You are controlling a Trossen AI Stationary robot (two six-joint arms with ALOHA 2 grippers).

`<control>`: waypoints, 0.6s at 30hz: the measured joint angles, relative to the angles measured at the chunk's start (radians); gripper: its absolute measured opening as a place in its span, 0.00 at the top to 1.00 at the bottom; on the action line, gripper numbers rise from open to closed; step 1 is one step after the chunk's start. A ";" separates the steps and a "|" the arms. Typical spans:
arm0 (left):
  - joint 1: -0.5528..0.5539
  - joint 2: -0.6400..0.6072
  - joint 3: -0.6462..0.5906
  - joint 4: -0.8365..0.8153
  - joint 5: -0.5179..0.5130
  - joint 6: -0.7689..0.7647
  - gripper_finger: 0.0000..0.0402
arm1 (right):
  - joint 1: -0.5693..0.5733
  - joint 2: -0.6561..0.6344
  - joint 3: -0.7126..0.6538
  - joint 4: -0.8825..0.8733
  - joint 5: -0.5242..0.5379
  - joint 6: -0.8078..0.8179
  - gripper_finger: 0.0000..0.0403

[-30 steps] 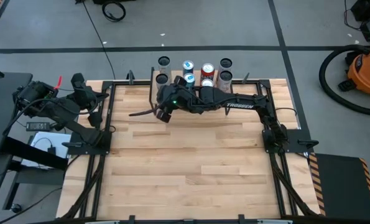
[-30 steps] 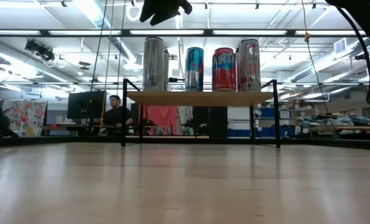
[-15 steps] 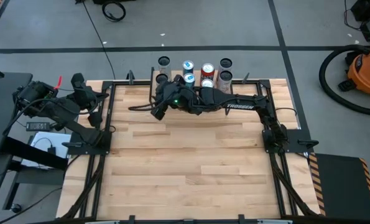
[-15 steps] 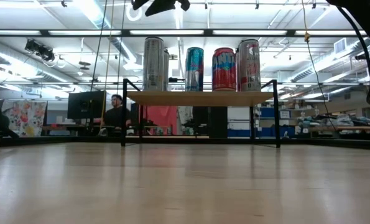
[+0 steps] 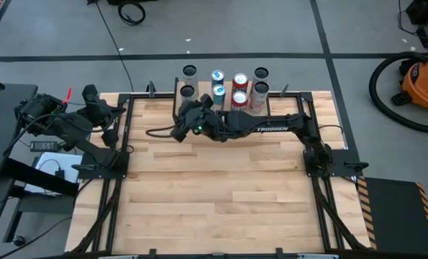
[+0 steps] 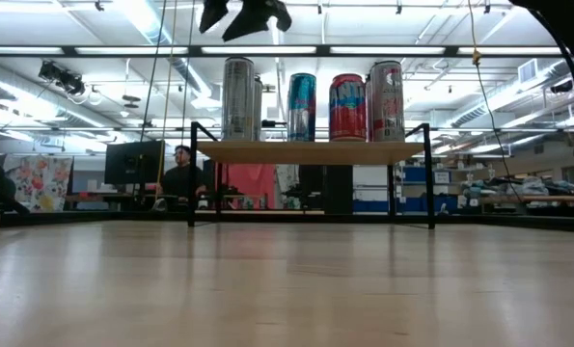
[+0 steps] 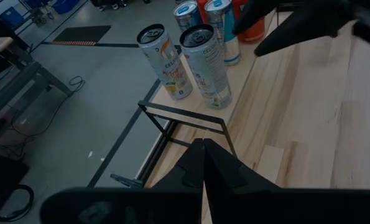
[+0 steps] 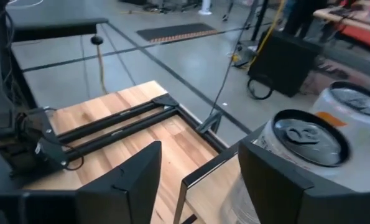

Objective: Place canned beverage on shelf
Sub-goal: Adjust the soda cans on the shelf

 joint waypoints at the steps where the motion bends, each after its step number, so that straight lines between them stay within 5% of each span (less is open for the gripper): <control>1: 0.000 0.000 0.000 0.000 0.000 0.000 0.98 | 0.010 0.000 0.000 0.003 0.027 0.000 0.43; 11: 0.000 0.000 0.000 0.000 0.000 0.000 0.98 | 0.072 -0.002 -0.058 -0.084 0.261 0.203 0.05; 18: 0.000 0.000 0.000 0.000 0.000 -0.001 0.98 | 0.070 0.001 -0.271 0.224 0.299 0.306 0.08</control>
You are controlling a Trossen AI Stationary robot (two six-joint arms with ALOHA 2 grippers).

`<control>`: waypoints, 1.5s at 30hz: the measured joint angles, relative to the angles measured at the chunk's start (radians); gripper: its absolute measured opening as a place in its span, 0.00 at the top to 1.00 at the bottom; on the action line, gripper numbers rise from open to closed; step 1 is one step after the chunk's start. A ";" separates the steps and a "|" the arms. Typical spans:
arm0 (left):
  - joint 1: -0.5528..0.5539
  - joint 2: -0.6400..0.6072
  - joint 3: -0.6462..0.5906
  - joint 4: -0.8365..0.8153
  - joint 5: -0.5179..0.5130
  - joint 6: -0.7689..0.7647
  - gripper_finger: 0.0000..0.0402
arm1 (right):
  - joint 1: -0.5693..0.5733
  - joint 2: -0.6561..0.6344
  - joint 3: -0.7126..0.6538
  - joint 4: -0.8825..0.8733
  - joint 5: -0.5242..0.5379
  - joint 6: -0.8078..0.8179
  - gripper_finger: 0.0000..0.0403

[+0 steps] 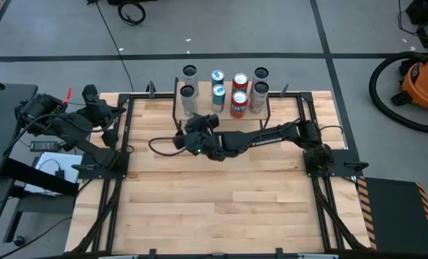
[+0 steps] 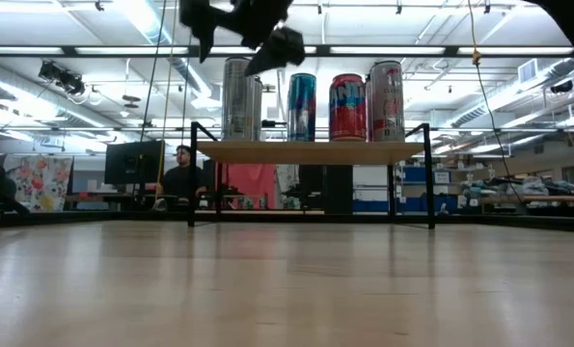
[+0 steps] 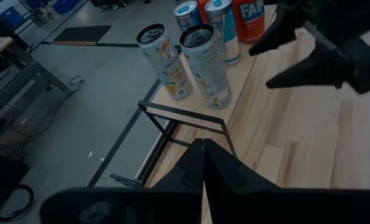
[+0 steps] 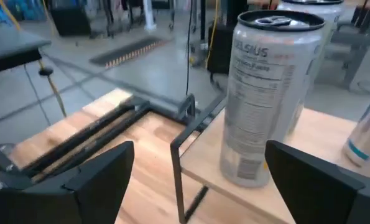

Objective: Place canned beverage on shelf
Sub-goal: Adjust the soda cans on the shelf

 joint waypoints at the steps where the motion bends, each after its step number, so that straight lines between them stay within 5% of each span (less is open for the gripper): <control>1: 0.000 0.000 0.000 0.000 0.000 0.000 0.98 | 0.002 0.001 -0.031 0.089 0.017 -0.035 0.08; 6: 0.000 0.000 0.000 0.000 0.000 -0.001 0.98 | 0.012 -0.004 -0.169 0.494 0.080 -0.254 0.11; 11: 0.000 0.000 0.000 0.000 0.000 -0.003 0.98 | -0.004 -0.002 -0.258 0.647 0.066 -0.313 0.11; 20: 0.000 0.000 0.000 0.000 0.000 -0.003 0.98 | -0.043 -0.002 -0.268 0.662 -0.061 -0.466 0.11; 36: 0.000 0.000 0.000 0.000 0.000 -0.002 0.98 | -0.072 -0.002 -0.267 0.626 -0.093 -0.363 0.11; 45: 0.000 0.000 0.000 0.000 0.000 0.001 0.98 | -0.049 -0.002 -0.267 0.631 0.040 -0.355 0.02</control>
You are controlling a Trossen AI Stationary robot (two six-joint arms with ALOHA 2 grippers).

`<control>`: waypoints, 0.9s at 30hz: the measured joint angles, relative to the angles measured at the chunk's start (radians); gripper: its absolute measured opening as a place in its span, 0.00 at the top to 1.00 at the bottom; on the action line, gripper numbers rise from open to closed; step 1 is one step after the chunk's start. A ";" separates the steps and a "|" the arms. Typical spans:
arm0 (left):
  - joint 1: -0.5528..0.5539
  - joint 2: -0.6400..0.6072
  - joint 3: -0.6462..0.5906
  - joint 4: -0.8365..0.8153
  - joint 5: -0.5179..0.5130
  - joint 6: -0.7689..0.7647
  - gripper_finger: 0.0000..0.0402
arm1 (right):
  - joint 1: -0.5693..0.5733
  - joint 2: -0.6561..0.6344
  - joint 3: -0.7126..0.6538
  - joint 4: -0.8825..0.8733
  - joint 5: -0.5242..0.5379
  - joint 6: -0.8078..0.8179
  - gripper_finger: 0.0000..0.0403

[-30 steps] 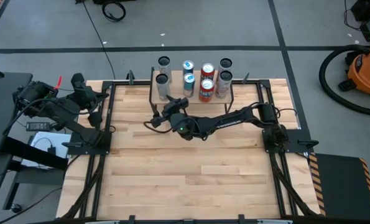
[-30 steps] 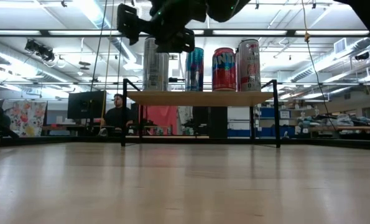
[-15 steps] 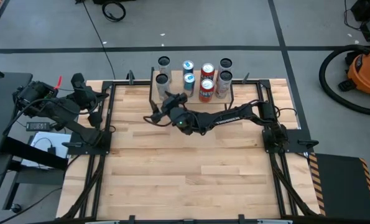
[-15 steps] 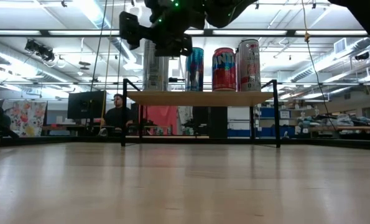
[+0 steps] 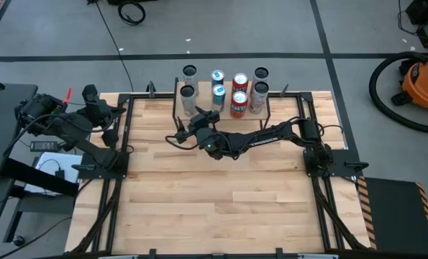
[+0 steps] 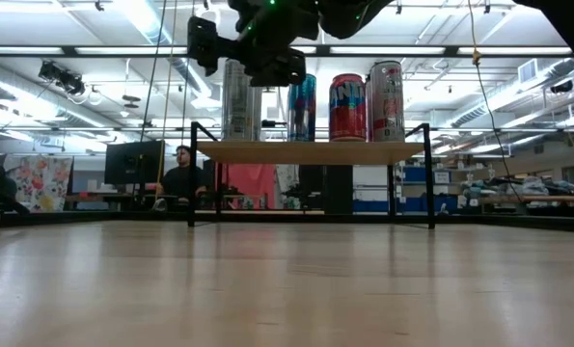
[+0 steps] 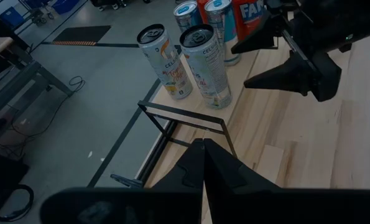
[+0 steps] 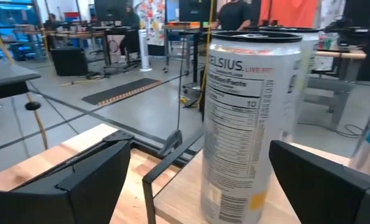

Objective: Place canned beverage on shelf
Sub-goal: Adjust the soda cans on the shelf

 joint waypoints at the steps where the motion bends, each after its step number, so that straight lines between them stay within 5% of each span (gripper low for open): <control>1: 0.000 0.000 0.000 0.000 0.000 0.000 0.98 | 0.001 0.000 0.000 0.000 0.011 0.000 0.02; 27: 0.000 0.000 0.000 0.000 0.000 -0.001 0.98 | -0.057 0.000 0.000 0.000 -0.021 0.043 0.01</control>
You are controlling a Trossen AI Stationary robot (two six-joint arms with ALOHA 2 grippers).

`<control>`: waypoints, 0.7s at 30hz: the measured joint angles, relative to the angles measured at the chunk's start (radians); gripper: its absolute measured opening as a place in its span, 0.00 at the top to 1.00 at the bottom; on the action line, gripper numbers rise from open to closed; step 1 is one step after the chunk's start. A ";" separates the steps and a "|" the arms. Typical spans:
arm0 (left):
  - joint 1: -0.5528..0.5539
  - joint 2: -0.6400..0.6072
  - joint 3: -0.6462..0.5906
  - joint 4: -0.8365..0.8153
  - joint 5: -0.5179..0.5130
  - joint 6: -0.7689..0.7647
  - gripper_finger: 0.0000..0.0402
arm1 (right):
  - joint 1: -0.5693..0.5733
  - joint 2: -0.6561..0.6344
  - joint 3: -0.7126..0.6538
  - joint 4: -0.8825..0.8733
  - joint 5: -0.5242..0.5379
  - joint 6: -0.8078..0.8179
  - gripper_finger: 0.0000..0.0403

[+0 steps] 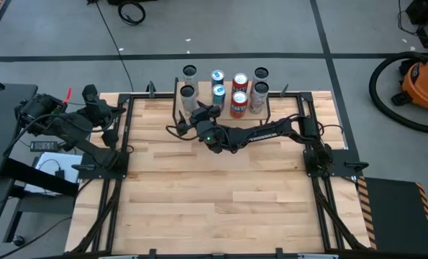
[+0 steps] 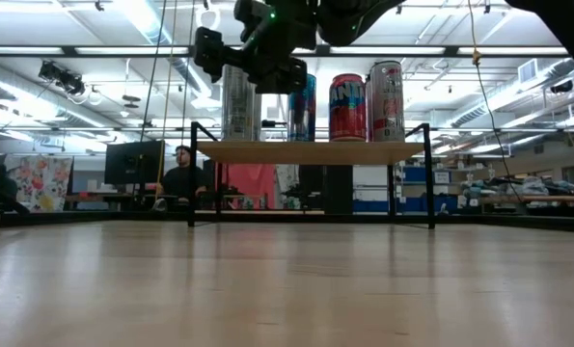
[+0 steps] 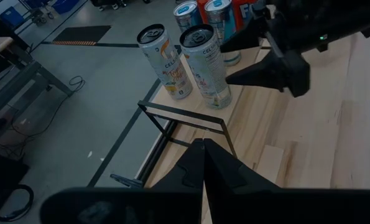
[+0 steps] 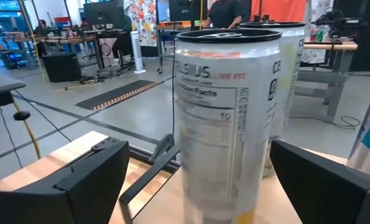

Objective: Place canned beverage on shelf
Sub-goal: Adjust the soda cans on the shelf

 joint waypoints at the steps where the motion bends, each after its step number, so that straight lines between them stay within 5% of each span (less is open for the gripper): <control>1: 0.000 0.000 0.000 0.000 0.000 0.000 0.98 | -0.004 0.000 0.000 0.000 -0.004 0.000 0.01; 21: 0.000 0.000 0.000 0.000 0.000 -0.003 0.98 | -0.100 0.000 0.000 0.001 -0.174 0.005 0.01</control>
